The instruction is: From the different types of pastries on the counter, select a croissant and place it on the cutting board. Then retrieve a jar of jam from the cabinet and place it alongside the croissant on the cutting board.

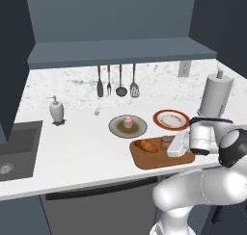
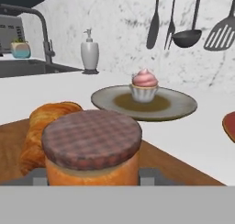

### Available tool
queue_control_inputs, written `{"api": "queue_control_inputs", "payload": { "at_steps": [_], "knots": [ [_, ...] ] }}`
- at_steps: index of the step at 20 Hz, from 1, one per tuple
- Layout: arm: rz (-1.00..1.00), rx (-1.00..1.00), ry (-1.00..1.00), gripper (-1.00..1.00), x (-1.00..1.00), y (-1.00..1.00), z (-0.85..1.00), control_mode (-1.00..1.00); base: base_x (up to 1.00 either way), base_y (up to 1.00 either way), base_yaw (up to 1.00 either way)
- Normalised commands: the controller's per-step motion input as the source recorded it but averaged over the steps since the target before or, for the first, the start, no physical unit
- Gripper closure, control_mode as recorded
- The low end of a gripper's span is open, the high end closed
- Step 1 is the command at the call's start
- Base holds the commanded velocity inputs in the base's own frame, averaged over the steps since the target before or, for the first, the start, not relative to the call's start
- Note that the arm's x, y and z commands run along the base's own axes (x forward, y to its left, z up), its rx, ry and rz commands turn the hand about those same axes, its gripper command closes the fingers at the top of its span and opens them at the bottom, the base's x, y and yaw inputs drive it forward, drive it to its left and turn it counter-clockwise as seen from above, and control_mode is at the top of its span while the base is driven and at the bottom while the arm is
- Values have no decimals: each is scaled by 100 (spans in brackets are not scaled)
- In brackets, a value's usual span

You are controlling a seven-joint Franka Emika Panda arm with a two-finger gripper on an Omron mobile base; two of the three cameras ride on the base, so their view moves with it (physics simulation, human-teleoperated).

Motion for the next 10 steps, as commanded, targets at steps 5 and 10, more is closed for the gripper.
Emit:
{"api": "queue_control_inputs", "payload": {
  "at_steps": [5,10],
  "knots": [
    [0,0,0,-100,-3,0,-8,-100,0,0,0],
    [0,0,-3,-100,-21,-2,0,-100,0,0,0]
  ]
}}
